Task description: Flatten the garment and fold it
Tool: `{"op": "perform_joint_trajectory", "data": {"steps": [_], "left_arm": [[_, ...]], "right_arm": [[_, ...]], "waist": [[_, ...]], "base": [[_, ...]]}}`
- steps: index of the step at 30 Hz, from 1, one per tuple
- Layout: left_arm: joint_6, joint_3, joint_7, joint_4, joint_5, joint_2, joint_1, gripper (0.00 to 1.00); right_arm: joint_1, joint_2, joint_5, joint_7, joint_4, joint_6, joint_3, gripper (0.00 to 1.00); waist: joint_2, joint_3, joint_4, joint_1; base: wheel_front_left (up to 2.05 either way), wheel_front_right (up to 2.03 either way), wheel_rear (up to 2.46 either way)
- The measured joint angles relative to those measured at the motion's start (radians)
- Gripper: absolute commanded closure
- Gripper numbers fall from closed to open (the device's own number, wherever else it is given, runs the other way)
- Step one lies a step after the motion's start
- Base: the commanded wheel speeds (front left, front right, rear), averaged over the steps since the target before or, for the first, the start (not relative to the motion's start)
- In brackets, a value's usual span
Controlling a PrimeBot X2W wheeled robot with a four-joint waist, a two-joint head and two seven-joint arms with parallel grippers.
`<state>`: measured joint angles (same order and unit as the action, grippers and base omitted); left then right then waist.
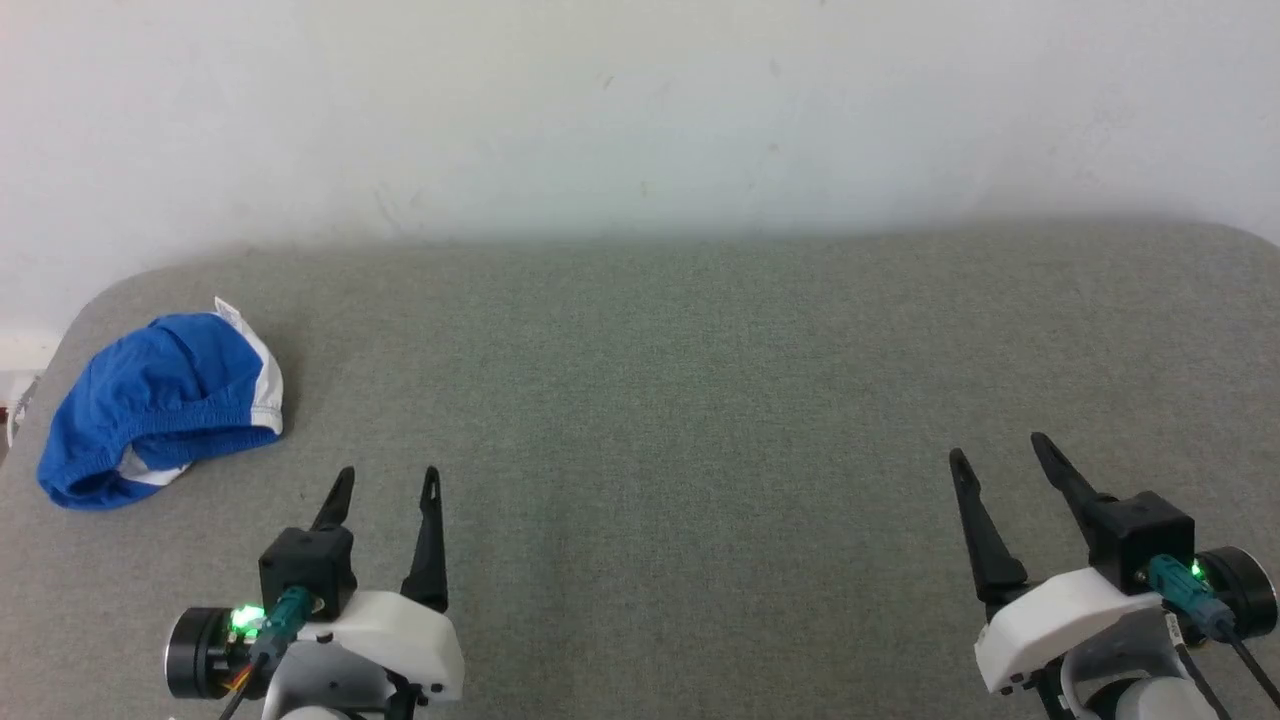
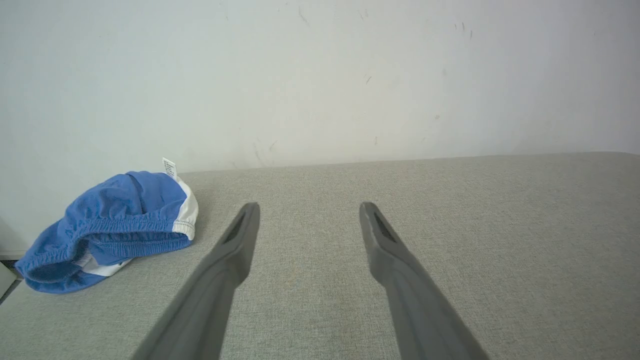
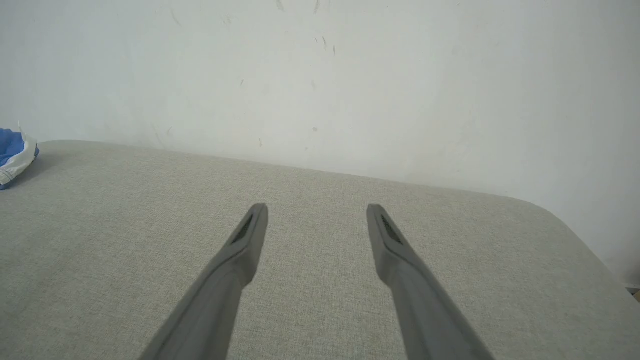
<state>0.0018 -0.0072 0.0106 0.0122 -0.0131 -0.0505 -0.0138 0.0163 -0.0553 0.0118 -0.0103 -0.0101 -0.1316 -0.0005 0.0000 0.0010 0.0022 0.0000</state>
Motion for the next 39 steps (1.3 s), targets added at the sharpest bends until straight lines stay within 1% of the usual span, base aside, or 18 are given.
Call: {"op": "perform_joint_trajectory", "data": {"steps": [17,39], "left_arm": [[0.007,-0.007,0.034,0.015,-0.033,0.000,0.000,0.00],[0.014,-0.015,0.079,0.031,-0.066,0.000,-0.007,0.00]], "right_arm": [[0.005,0.000,0.008,-0.035,0.001,0.000,-0.021,0.00],[0.012,0.000,-0.004,-0.080,0.001,0.000,-0.021,0.00]], "waist": [[0.0000,-0.001,0.044,0.0000],[0.0000,-0.004,0.151,0.0000]], "base": [[0.00,0.00,0.00],[0.00,0.00,0.00]]}}
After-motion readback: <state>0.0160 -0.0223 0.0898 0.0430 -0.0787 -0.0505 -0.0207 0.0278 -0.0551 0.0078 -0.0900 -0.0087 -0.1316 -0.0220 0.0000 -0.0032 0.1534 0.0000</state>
